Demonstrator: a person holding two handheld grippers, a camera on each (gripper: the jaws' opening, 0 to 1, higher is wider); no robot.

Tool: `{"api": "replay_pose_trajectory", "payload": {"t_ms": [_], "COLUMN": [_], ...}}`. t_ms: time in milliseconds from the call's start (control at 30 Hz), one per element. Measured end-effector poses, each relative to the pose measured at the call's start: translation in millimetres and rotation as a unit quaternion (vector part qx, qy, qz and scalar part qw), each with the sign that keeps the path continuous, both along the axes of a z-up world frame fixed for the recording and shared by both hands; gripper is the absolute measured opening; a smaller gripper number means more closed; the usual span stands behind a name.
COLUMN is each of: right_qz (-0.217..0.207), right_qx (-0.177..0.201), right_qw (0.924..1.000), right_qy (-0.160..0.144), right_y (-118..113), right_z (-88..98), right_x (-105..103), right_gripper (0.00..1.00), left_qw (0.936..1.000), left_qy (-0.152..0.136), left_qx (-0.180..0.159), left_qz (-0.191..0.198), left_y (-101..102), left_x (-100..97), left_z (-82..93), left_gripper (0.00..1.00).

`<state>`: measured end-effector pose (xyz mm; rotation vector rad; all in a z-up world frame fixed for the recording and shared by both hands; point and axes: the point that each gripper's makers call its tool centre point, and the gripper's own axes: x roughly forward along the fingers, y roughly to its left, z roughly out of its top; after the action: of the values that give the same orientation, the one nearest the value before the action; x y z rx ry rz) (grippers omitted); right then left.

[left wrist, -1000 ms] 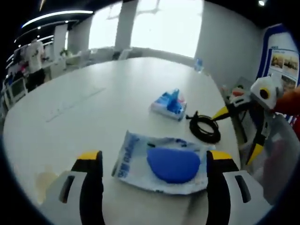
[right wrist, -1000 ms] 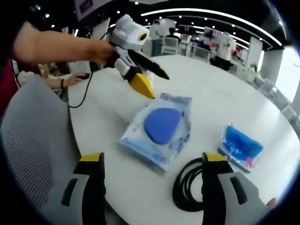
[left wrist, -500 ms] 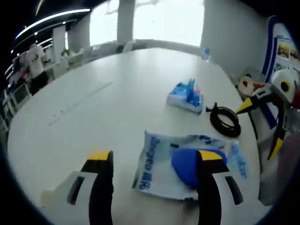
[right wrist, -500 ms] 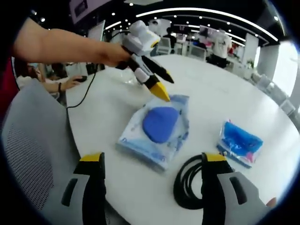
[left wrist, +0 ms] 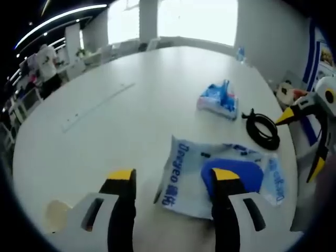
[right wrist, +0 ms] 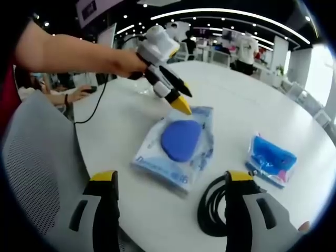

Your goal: Arrange the tabletop items into an orderly group along one side of the table until the central work area is clear of visible clutter.

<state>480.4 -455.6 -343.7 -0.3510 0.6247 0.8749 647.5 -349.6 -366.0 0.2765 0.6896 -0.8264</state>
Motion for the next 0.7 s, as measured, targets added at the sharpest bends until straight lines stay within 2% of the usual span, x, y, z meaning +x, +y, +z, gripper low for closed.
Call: {"api": "replay_pose_trajectory", "payload": {"t_ms": [33, 67, 100, 167, 200, 300, 600, 700], "right_qz": [0.002, 0.006, 0.006, 0.005, 0.005, 0.004, 0.007, 0.006], "right_qx": [0.001, 0.002, 0.002, 0.002, 0.002, 0.002, 0.005, 0.007], "right_qw": [1.0, 1.0, 1.0, 1.0, 1.0, 1.0, 1.0, 1.0], "right_qy": [0.0, -0.001, -0.002, -0.002, -0.001, 0.0, -0.002, -0.002], "right_y": [1.6, 2.7, 2.6, 1.7, 1.4, 0.8, 2.1, 1.8], "right_z": [0.6, 2.1, 2.2, 2.5, 2.3, 1.3, 2.8, 3.3], "right_x": [-0.5, -1.9, -2.0, -2.1, -2.1, -2.8, -3.0, -2.3], "right_gripper": [0.82, 0.82, 0.82, 0.82, 0.82, 0.82, 0.82, 0.82], "left_qw": [0.9999, 0.9999, 0.9997, 0.9992, 0.9992, 0.9989, 0.9925, 0.9929], "left_qy": [-0.004, -0.004, -0.015, -0.021, -0.024, -0.026, -0.026, -0.016], "left_qx": [0.0, 0.002, 0.016, 0.034, 0.033, 0.038, 0.107, 0.106], "left_qz": [0.009, 0.013, 0.007, 0.0, -0.002, -0.005, -0.052, -0.052], "left_y": [1.6, 2.9, 5.1, 6.8, 5.9, 6.1, 3.4, 2.0], "left_x": [1.8, 1.8, 0.5, -0.2, -0.1, 2.2, 0.4, -1.2], "left_z": [0.4, 0.0, -1.9, -3.7, -3.0, -2.6, -12.6, -14.0], "left_gripper": [0.52, 0.4, 0.39, 0.35, 0.32, 0.26, 0.15, 0.13]}}
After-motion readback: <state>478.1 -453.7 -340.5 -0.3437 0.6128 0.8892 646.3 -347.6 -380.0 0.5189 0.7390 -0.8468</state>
